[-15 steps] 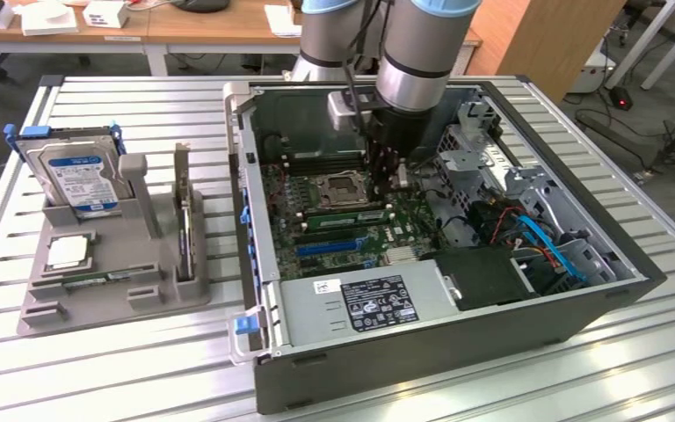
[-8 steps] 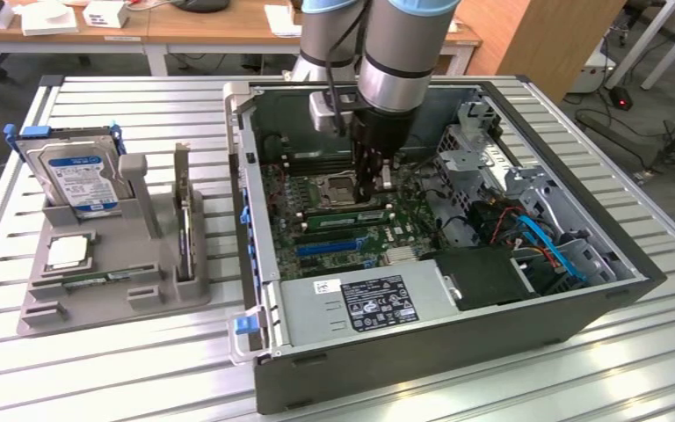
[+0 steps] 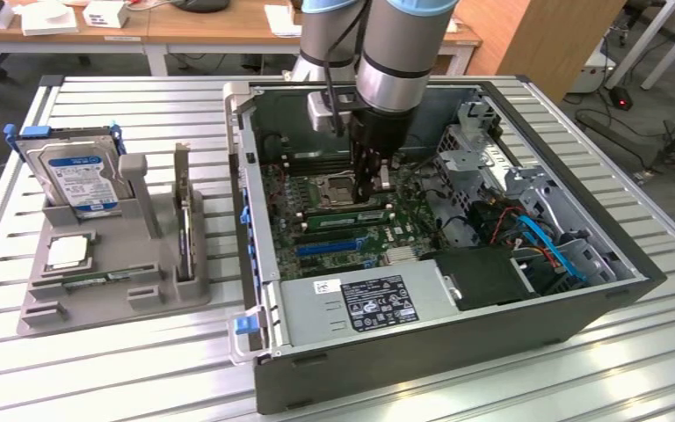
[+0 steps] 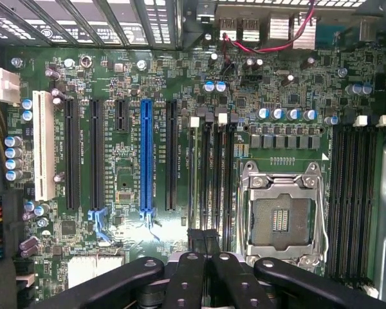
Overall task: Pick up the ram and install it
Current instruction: 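Press down the ram until it locks into place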
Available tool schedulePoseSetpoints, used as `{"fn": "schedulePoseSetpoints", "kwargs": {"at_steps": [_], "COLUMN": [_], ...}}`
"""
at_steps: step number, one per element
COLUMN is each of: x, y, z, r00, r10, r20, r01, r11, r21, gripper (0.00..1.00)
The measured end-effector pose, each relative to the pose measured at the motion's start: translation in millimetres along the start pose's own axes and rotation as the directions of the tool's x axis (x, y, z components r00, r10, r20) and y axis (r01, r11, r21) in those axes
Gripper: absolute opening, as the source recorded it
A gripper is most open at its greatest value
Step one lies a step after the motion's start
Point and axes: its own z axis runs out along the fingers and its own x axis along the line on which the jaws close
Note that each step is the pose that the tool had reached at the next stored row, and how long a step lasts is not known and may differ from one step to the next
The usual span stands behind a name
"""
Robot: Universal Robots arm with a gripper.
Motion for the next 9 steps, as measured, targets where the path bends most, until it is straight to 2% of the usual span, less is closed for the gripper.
{"fn": "schedulePoseSetpoints", "kwargs": {"at_steps": [5,6,9], "x": [0.0,0.0,-0.1], "y": [-2.5,-2.6,-2.7], "z": [0.0,0.0,0.1], "r00": [1.0,1.0,1.0], "r10": [0.001,0.001,0.001], "r20": [-0.0001,0.0,0.0001], "r01": [-0.001,-0.001,-0.001], "r11": [0.9998,0.9998,0.9997], "r21": [-0.0204,-0.0222,-0.0224], "gripper": [0.09,0.09,0.09]}}
